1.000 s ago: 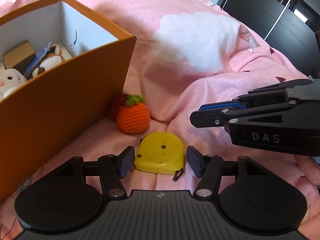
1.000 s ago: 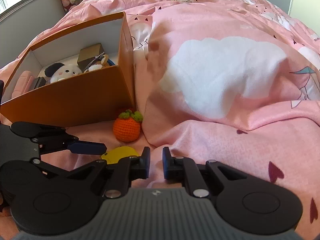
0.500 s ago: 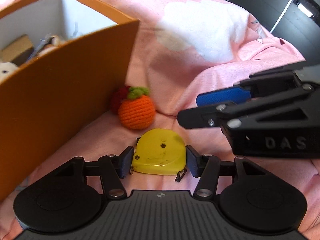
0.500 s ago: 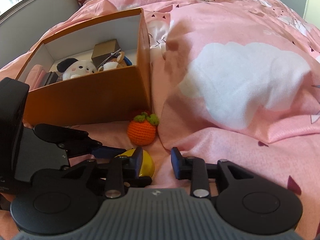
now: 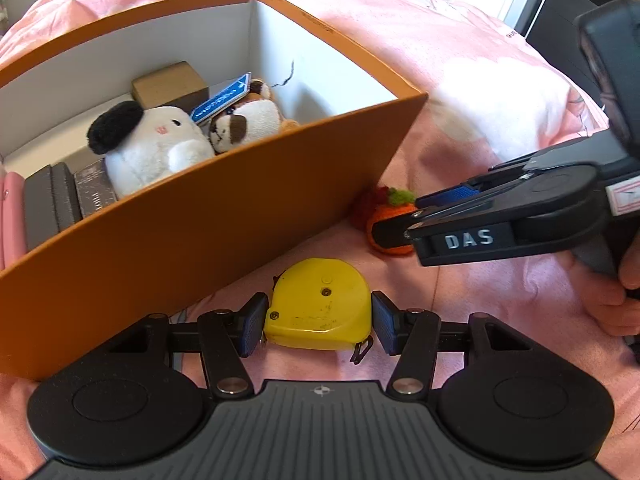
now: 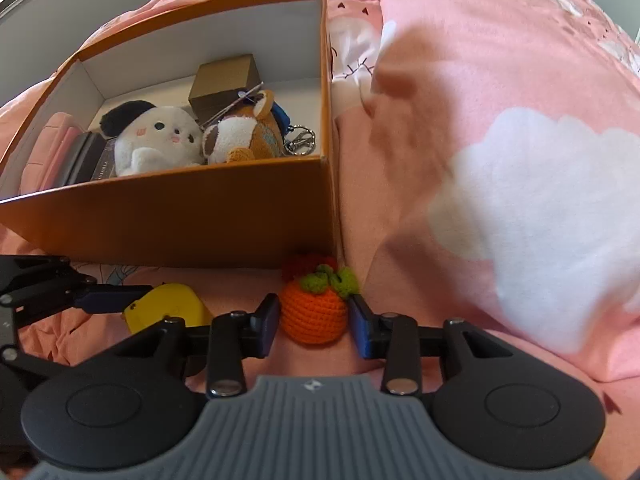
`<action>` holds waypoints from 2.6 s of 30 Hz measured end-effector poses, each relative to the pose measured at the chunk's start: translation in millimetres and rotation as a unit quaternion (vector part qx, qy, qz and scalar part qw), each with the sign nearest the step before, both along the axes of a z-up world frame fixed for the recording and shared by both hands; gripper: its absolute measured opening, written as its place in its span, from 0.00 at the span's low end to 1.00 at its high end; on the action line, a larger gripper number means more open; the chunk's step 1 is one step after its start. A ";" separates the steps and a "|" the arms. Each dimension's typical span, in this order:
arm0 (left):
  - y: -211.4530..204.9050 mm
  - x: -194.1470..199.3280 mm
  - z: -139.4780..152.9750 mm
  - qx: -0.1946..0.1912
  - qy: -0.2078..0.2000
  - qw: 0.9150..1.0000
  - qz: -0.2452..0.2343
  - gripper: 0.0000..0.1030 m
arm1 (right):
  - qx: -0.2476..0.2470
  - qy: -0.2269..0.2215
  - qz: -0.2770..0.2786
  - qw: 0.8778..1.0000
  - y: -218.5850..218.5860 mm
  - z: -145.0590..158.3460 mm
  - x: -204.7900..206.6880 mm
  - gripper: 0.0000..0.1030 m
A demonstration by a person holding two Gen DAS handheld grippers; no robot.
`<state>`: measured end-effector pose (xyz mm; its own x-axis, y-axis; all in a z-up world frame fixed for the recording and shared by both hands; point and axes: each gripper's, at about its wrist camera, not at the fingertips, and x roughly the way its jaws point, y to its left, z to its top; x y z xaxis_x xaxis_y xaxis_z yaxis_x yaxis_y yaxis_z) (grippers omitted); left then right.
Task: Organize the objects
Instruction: 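Grasp the yellow tape measure with the left tool while the right tool grasps the orange knitted fruit, then lift the tape measure and knitted fruit over the orange box wall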
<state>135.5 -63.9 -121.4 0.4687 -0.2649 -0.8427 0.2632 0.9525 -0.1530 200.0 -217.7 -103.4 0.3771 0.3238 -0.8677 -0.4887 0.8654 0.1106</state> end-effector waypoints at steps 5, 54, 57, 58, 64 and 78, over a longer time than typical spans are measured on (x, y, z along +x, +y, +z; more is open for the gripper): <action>6.8 -2.3 3.0 -0.007 -0.002 1.000 0.007 0.62 | -0.005 0.018 -0.013 1.000 3.1 -14.5 9.9 0.43; 66.3 3.5 105.5 -0.083 -0.124 0.984 0.097 0.59 | -0.007 -0.096 0.068 0.993 42.9 108.7 -15.2 0.42; 68.4 8.4 101.7 -0.083 -0.119 0.984 0.100 0.59 | -0.009 -0.086 0.060 0.994 41.5 102.0 -10.1 0.42; 69.2 10.2 100.8 -0.083 -0.118 0.984 0.101 0.59 | -0.009 -0.085 0.060 0.994 41.3 101.5 -9.1 0.42; 74.5 17.3 98.4 -0.088 -0.113 0.984 0.107 0.59 | -0.025 -0.090 0.060 0.994 44.3 100.1 -3.7 0.43; 76.6 34.5 94.5 -0.079 -0.098 0.987 0.096 0.60 | -0.038 -0.079 0.074 0.993 46.6 91.9 10.6 0.43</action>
